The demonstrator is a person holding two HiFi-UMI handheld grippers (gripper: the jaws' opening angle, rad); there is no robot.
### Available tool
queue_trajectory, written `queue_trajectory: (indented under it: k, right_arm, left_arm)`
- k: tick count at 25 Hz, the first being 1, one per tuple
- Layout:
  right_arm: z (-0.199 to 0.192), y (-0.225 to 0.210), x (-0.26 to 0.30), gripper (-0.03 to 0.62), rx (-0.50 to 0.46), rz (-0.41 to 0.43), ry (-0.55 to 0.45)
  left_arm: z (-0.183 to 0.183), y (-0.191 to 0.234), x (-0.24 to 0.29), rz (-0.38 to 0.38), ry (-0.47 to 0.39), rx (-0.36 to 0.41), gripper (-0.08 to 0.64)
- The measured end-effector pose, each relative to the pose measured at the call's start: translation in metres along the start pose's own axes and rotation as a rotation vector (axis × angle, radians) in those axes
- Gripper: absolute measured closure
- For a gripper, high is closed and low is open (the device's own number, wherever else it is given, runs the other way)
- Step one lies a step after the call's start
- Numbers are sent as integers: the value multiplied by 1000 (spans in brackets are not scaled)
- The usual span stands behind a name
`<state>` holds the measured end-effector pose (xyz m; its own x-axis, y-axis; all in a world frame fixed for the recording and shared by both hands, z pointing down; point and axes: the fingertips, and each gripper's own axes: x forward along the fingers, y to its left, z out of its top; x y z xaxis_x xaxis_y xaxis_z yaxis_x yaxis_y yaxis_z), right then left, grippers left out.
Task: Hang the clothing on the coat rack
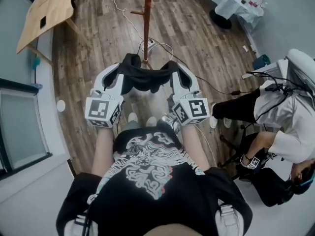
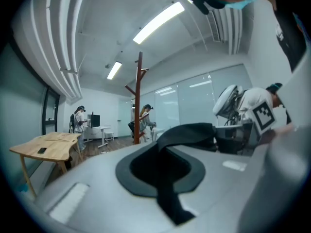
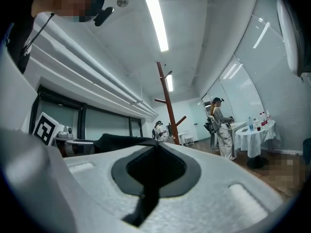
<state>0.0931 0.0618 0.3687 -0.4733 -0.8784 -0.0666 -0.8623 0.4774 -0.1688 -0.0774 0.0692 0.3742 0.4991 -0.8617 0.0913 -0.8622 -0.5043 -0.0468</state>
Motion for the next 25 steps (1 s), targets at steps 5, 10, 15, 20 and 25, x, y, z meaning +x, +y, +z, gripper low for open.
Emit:
queue_trajectory:
  k: [5, 10, 15, 20, 25]
  right_arm:
    - [8, -8, 5, 591, -19, -4, -13]
    - [2, -17, 6, 591, 8, -11, 8]
    - [1, -29, 5, 591, 31, -23, 2]
    - [5, -38, 8, 591, 27, -26, -10]
    - [12, -47, 25, 591, 29, -19, -29]
  left_arm:
    - [5, 1, 8, 37, 20, -39, 558]
    - [6, -1, 15, 54, 53, -48, 558]
    - [4, -7, 26, 61, 82, 17, 558]
    - [9, -8, 35, 57, 82, 42, 558]
    - [20, -1, 51, 50, 70, 55, 558]
